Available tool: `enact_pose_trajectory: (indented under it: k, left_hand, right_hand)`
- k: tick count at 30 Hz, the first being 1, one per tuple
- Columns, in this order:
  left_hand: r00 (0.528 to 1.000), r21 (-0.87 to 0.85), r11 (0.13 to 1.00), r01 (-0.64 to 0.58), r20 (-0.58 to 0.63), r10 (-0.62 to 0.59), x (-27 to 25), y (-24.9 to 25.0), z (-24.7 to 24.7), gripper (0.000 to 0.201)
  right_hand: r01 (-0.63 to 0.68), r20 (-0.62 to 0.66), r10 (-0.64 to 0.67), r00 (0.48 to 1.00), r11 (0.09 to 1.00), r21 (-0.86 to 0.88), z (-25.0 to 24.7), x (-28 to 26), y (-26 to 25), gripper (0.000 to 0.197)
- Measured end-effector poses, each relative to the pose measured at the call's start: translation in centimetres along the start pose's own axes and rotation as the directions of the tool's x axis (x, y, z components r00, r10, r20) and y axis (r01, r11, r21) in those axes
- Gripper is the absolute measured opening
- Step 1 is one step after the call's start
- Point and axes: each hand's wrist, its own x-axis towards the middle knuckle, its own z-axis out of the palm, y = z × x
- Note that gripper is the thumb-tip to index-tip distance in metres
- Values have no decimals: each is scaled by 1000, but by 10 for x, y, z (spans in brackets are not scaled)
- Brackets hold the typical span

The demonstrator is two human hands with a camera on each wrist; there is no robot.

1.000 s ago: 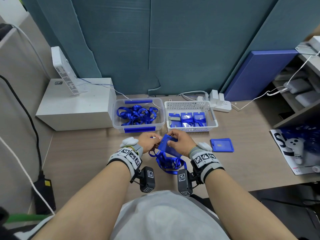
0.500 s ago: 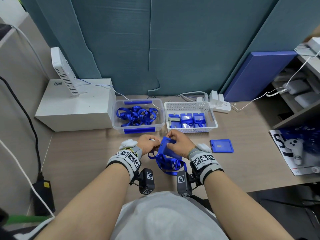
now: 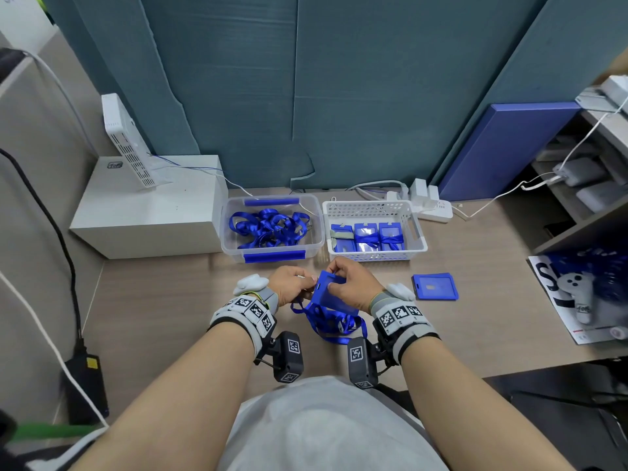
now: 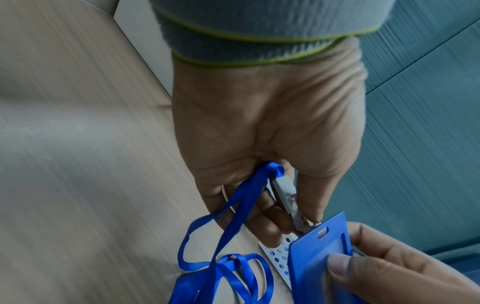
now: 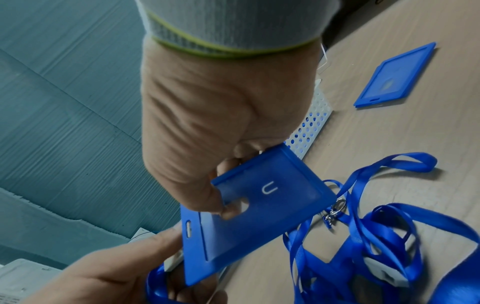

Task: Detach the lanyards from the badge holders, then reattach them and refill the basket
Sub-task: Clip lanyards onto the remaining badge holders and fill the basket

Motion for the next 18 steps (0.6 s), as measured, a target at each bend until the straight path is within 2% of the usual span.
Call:
enact_pose_trajectory:
  k: [4,13,18]
  left_hand:
    - [1000,44,999,-1,13,0,0,-2,-2,8]
    - [1000,0,1000,15,13,-15,-6,0,0,18]
    - [999,-18,1000,17,42,-16,-9,1,0,16]
  right_hand:
    - [3,1,-3,1000,1000,-2,1,1,-1,16]
    - [-8,-9,7,1000,999,-40,3,1,1,15]
    - [-19,-17,17,1000,995,-94,3,0,5,13]
